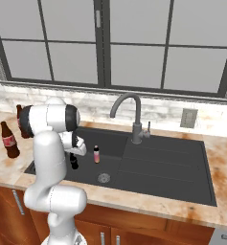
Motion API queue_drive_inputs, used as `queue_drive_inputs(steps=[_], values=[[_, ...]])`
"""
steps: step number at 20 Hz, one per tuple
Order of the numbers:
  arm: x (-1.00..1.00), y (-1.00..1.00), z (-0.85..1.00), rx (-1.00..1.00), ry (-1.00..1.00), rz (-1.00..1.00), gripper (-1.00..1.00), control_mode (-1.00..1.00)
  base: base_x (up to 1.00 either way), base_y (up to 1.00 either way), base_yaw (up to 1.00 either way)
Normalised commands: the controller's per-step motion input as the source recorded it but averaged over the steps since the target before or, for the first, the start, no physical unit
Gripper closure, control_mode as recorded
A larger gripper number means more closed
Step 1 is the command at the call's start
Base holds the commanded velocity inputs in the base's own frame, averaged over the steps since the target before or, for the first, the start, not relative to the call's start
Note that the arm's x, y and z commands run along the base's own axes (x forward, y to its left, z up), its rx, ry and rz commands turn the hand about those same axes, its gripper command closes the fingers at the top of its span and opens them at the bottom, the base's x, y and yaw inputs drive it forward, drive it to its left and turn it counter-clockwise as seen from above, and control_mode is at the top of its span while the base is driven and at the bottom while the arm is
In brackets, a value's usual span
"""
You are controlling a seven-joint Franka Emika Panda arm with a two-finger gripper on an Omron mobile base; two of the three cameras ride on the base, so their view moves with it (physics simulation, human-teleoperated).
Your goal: Place the large bottle from the dining counter next to the other large bottle outside the sink, and place the small bottle from the dining counter next to the other small bottle inside the sink.
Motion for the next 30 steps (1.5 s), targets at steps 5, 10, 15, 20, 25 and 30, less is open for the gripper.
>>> queue_drive_inputs(steps=[5, 10, 15, 20, 25, 30], values=[[0.0, 0.0, 0.0, 0.0, 0.0, 0.0, -1.0, -1.0, 0.0, 0.0, 0.0], [0.0, 0.0, 0.0, 0.0, 0.0, 0.0, -1.0, -1.0, 0.0, 0.0, 0.0], [0.0, 0.0, 0.0, 0.0, 0.0, 0.0, -1.0, -1.0, 0.0, 0.0, 0.0], [0.0, 0.0, 0.15, 0.0, 0.0, 0.0, -1.0, -1.0, 0.0, 0.0, 0.0], [0.0, 0.0, 0.5, 0.0, 0.0, 0.0, -1.0, -1.0, 0.0, 0.0, 0.0], [0.14, 0.0, 0.61, 0.0, 0.0, 0.0, -1.0, -1.0, 0.0, 0.0, 0.0]])
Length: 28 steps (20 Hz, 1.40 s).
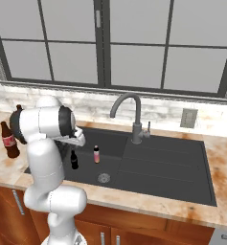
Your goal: Place the large bottle from the dining counter next to the other large bottle outside the sink, and place the small bottle from the dining counter next to the other small bottle inside the sink.
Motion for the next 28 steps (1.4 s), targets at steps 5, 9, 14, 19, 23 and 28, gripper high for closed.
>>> queue_drive_inputs(steps=[5, 9, 14, 19, 23, 28], values=[[0.0, 0.0, 0.54, 0.0, 0.0, 0.0, -1.0, -1.0, 0.0, 0.0, 0.0], [0.0, 0.0, 0.58, 0.0, 0.0, 0.0, -1.0, -1.0, 0.0, 0.0, 0.0], [-0.19, 0.0, 0.39, 0.0, 0.0, 0.01, -1.0, -1.0, 0.0, 0.0, 0.0], [-0.52, 0.0, 0.15, 0.0, 0.0, 0.01, -1.0, -1.0, 0.0, 0.0, 0.0], [-0.57, 0.0, 0.17, 0.0, 0.0, 0.0, -1.0, -1.0, 0.0, 0.0, 0.0], [-0.27, -0.05, 0.6, 0.0, -0.01, 0.02, -1.0, -1.0, 0.0, 0.0, 0.0]])
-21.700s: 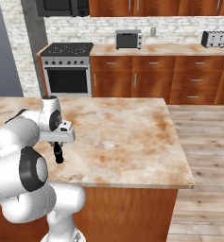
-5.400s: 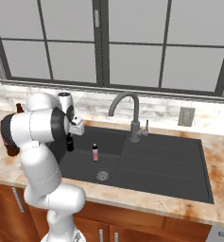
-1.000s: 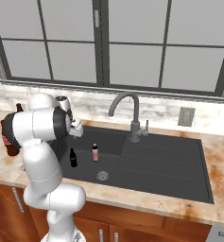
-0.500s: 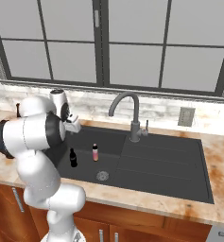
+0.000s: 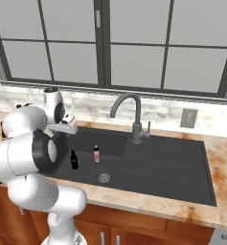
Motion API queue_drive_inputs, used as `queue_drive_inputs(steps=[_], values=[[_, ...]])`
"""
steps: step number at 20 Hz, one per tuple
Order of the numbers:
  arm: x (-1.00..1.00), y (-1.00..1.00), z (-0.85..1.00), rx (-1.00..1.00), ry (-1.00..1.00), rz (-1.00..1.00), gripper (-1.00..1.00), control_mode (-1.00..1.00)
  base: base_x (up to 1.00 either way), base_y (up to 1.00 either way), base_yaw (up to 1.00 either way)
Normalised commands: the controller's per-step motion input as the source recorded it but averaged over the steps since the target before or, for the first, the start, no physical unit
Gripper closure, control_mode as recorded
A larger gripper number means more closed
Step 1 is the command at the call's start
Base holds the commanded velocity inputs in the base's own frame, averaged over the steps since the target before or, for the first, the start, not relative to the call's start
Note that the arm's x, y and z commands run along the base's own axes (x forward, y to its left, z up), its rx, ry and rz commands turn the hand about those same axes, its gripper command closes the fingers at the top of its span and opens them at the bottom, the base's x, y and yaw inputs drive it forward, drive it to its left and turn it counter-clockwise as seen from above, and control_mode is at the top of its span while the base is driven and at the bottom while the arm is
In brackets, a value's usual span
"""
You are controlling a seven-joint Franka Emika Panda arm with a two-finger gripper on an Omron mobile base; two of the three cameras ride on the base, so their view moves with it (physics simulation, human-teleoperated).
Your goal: Place the large bottle from the dining counter next to the other large bottle outside the sink, and place the small bottle from the dining counter next to the other small bottle inside the sink.
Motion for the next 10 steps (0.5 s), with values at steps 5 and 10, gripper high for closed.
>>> queue_drive_inputs(steps=[5, 10], values=[[0.0, -0.08, 0.72, 0.0, 0.01, 0.0, -1.0, -1.0, 0.0, 0.0, 0.0], [-0.16, -0.15, 0.39, 0.0, 0.02, 0.0, -1.0, -1.0, 0.0, 0.0, 0.0]])
